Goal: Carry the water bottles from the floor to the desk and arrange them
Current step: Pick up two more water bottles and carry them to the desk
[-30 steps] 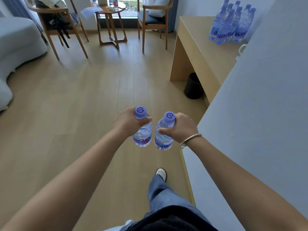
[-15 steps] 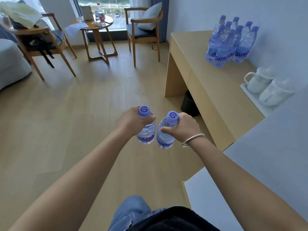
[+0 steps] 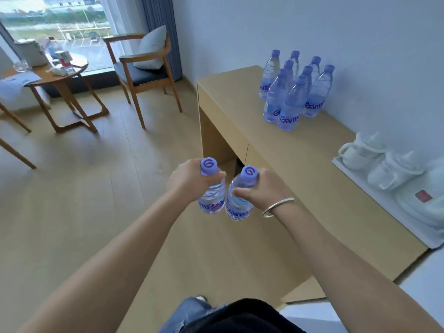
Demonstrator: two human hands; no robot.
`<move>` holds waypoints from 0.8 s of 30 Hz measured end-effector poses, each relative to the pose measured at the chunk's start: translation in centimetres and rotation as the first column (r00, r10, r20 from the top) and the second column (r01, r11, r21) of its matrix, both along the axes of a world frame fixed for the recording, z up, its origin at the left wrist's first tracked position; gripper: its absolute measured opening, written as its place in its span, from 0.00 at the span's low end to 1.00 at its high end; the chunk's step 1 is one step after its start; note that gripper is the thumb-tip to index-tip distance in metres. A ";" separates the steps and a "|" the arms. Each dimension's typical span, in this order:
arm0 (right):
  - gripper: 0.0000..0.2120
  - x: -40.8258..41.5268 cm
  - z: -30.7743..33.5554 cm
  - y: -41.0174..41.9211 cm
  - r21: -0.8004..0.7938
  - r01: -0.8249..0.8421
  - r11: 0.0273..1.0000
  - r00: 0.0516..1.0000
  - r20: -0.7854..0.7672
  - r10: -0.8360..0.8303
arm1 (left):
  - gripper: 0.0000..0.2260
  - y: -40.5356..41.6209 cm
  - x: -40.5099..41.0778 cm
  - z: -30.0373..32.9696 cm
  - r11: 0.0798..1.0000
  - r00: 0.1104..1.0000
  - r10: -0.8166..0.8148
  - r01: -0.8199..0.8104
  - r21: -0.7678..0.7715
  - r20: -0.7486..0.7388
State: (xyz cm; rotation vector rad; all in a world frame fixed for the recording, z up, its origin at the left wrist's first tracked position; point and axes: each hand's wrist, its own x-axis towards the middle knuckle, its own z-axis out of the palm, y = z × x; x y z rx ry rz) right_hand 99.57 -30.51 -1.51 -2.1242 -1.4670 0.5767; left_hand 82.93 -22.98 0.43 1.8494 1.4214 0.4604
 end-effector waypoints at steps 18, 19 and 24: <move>0.18 9.3 1.3 24.5 0.039 0.200 0.979 0.977 -0.084 -0.197 | 0.13 26.9 11.2 1.8 0.988 0.989 -0.143 0.145 0.055 -0.034; 0.18 10.0 1.5 25.7 0.037 0.206 0.978 0.976 -0.080 -0.203 | 0.12 28.0 12.1 1.9 0.987 0.988 -0.149 0.151 0.053 -0.039; 0.17 14.2 2.3 32.4 0.055 0.247 0.968 0.967 -0.073 -0.243 | 0.12 35.0 16.6 2.8 0.980 0.985 -0.166 0.169 0.102 -0.038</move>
